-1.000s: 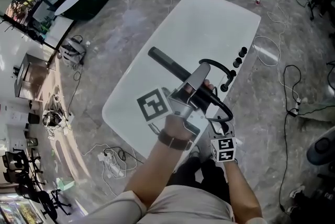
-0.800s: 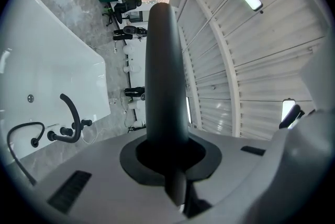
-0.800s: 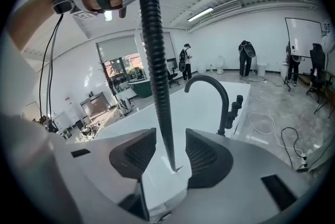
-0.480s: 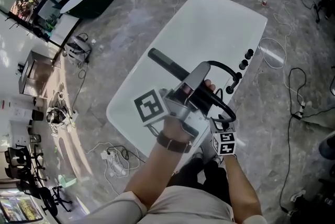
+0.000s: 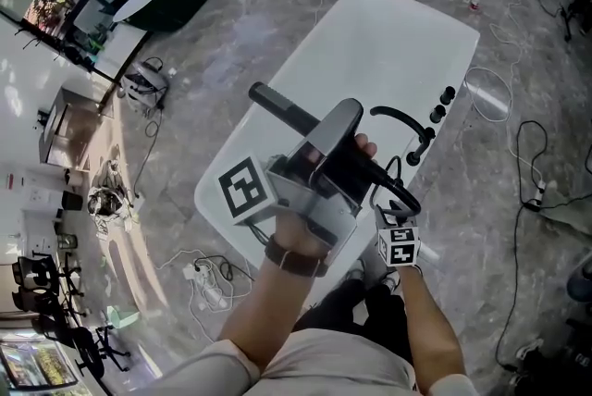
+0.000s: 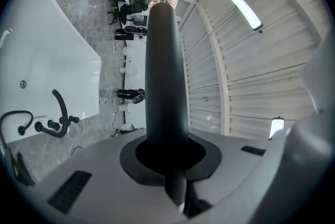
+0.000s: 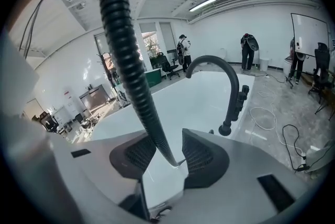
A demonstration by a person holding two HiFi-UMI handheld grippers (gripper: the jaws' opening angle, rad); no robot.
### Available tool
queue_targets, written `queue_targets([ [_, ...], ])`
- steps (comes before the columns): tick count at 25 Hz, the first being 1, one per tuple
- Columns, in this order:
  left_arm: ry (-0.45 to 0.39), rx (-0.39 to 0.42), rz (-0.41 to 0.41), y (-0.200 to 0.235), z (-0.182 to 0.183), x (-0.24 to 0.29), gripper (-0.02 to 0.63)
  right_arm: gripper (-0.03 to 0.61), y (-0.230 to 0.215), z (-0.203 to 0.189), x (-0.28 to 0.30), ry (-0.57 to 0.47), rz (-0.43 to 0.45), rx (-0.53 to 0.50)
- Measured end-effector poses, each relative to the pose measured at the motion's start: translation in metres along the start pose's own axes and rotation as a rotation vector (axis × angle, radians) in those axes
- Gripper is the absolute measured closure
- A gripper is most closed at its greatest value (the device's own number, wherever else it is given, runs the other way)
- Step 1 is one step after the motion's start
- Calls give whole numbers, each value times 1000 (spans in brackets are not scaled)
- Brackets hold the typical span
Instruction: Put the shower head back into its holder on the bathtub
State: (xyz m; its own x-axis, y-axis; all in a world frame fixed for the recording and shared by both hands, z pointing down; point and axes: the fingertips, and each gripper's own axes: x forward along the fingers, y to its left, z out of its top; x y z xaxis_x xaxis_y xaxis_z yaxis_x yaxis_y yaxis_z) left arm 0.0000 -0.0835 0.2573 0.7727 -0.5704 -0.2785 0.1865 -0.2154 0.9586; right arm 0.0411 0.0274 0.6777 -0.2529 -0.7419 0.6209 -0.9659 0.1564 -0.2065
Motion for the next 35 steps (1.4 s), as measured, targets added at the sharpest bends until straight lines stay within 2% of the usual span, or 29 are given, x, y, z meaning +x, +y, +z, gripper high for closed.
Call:
queue_targets([
  [8, -58, -49, -3, 1, 21, -13, 574, 450, 0, -3, 6, -11, 5, -19],
  [9, -65, -53, -3, -1, 27, -14, 574, 494, 1, 0, 7, -16, 5, -19],
  [10, -73, -57, -3, -2, 32, -16, 574, 506, 3, 3, 7, -22, 6, -19],
  [15, -123, -55, 3, 3, 53, -25, 574, 508, -4, 4, -1, -31, 24, -1],
  [19, -164, -38, 30, 20, 72, -34, 574, 510, -31, 7, -20, -52, 9, 89],
  [23, -187, -46, 83, 51, 78, -41, 574, 511, -76, 19, -50, -113, -43, 271],
  [26, -182, -41, 132, 75, 75, -46, 574, 511, -99, 42, -84, -182, -57, 373],
  [30, -164, -40, 186, 100, 66, -50, 574, 511, -113, 83, -138, -285, -60, 430],
  [35, -129, -20, 251, 125, 52, -49, 574, 511, -117, 125, -192, -358, -31, 460],
])
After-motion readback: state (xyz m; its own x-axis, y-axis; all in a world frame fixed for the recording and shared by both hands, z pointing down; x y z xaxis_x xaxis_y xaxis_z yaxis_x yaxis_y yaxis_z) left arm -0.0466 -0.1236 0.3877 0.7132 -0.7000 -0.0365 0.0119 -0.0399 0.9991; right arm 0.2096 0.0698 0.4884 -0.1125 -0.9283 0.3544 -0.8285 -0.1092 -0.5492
